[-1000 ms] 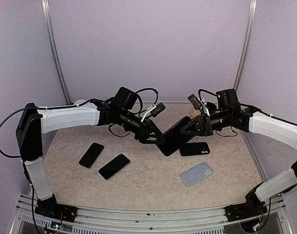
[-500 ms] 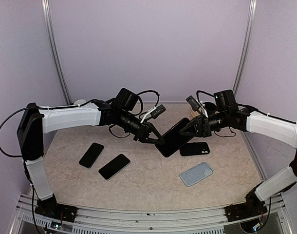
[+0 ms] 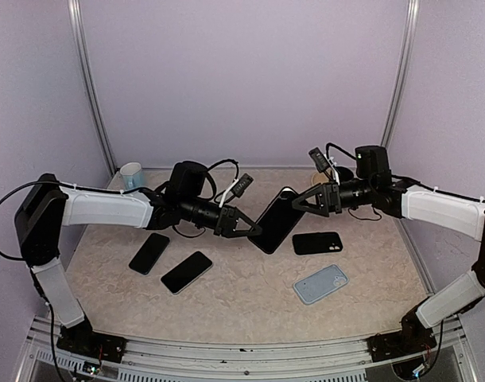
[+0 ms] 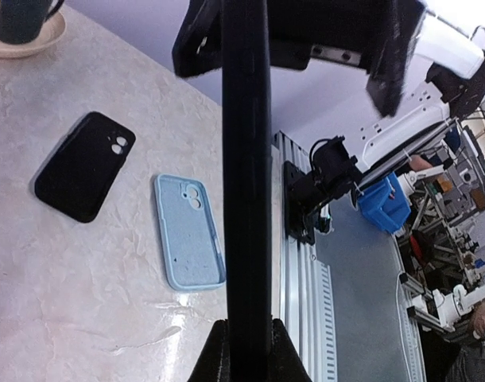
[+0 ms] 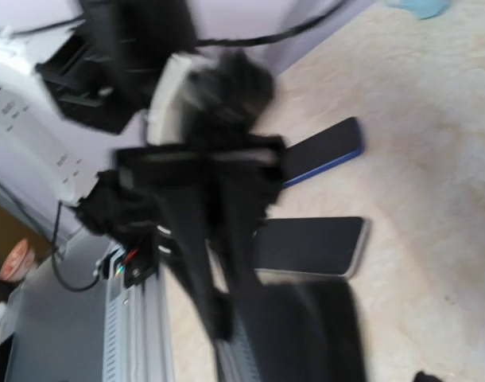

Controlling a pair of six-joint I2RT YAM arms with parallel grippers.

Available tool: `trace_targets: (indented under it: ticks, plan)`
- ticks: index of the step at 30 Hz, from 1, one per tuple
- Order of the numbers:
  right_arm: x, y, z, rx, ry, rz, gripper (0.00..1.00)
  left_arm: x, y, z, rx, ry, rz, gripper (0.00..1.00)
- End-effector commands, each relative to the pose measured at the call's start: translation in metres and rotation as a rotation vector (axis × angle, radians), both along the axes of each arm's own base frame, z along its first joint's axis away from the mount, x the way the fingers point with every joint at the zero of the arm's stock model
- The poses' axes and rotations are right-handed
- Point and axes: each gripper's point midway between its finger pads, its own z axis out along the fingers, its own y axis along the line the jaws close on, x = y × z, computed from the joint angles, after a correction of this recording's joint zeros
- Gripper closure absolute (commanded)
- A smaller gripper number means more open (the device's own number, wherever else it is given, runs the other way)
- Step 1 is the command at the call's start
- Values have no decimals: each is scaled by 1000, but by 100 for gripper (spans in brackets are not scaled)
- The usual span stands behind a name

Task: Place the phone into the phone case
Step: Press the phone with the phone case.

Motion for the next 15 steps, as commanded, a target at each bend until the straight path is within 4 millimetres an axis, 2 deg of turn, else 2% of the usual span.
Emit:
trace_targets:
  ticks: [1, 7, 15]
  plan:
    - [14, -6, 9, 42, -21, -100, 7, 11, 4, 82, -247, -122, 93, 100]
    - [18, -9, 9, 81, -3, -161, 5, 7, 12, 98, -374, -51, 158, 100]
    - [15, -11, 11, 129, 8, -193, 5, 3, 5, 103, -467, -4, 218, 100]
